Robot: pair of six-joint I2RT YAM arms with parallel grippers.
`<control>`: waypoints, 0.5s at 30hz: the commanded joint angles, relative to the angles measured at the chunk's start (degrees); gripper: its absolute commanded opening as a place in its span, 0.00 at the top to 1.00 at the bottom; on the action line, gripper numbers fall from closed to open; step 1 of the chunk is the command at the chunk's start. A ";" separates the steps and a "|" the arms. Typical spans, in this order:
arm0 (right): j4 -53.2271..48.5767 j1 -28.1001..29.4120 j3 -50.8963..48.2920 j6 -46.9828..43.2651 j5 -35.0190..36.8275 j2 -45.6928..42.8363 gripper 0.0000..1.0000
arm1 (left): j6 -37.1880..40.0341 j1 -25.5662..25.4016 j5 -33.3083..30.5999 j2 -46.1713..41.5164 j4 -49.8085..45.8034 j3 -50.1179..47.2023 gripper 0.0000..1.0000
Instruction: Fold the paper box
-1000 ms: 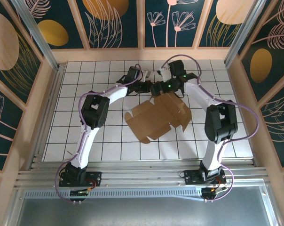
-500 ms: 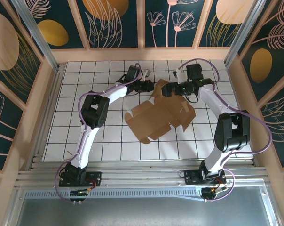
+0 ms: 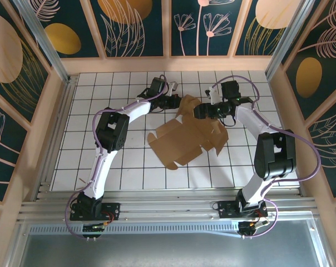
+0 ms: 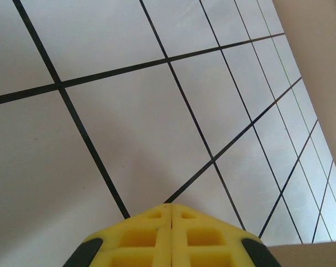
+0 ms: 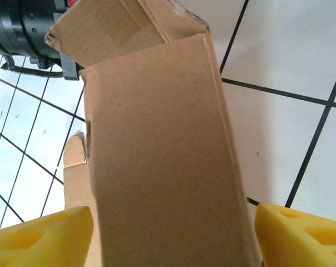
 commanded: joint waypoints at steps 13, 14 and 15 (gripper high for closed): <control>-1.28 3.28 1.70 -1.11 5.87 -0.26 0.39 | -0.29 0.64 8.76 0.87 -1.21 0.91 0.91; -1.16 3.27 1.77 -1.04 6.16 -0.16 0.40 | -1.08 0.38 9.80 0.61 -0.57 0.49 0.91; -1.06 3.33 1.88 -0.86 6.41 -0.03 0.40 | -1.44 0.05 10.64 0.60 -0.57 0.63 0.91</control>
